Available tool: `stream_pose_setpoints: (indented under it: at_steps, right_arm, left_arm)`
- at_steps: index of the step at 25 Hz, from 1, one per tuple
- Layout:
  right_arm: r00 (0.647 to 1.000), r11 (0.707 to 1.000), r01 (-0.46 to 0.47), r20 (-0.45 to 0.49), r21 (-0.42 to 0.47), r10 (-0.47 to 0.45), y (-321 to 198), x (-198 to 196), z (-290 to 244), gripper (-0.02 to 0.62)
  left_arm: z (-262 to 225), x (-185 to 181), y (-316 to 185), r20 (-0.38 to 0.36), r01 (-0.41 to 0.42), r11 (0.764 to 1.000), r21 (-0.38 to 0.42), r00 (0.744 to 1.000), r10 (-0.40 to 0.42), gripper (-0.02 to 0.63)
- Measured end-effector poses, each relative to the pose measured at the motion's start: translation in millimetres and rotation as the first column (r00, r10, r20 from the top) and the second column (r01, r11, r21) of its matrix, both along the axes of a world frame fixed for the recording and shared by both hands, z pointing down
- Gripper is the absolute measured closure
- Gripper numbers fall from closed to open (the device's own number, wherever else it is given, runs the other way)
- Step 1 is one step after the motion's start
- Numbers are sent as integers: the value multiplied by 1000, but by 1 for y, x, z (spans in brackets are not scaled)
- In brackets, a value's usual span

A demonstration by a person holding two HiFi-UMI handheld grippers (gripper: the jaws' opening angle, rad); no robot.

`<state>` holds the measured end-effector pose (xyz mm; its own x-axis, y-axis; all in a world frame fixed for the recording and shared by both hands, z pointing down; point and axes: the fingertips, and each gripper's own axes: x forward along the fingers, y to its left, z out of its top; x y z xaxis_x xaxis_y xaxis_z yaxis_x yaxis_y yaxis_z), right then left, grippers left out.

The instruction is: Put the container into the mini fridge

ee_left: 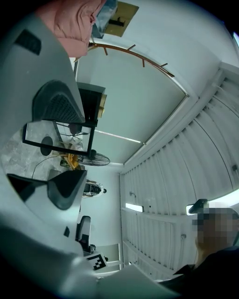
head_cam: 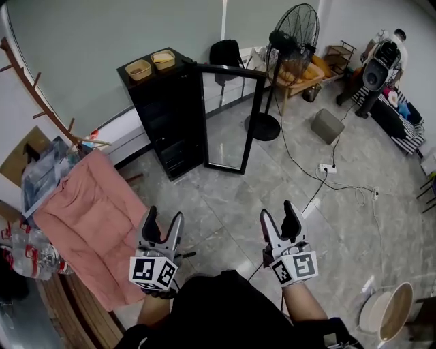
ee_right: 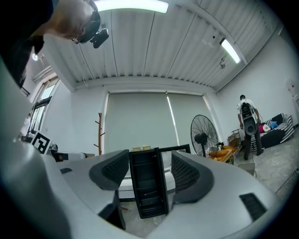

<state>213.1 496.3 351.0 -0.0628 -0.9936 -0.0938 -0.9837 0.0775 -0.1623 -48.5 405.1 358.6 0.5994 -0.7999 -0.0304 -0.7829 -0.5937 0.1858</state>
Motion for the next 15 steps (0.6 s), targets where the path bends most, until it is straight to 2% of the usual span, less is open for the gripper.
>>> stream_pose_setpoints:
  at_steps: [4,8,15]
  right_arm:
    - [999,1000,-15,-39,-12,14,1,20,9,308]
    - [999,999,-31,-37,-22,30,-9,35,15,308]
    - [998,997,-57,-35,-44,56,-49,49,22,308]
  left_arm:
    - [10,21,-4,9,-9,1000,-29,1000,10,287]
    - [13,37,-17,30,-29,999,-32,999,30,287]
    - [18,48,-67,-2,-43,999,-33,999,43,287]
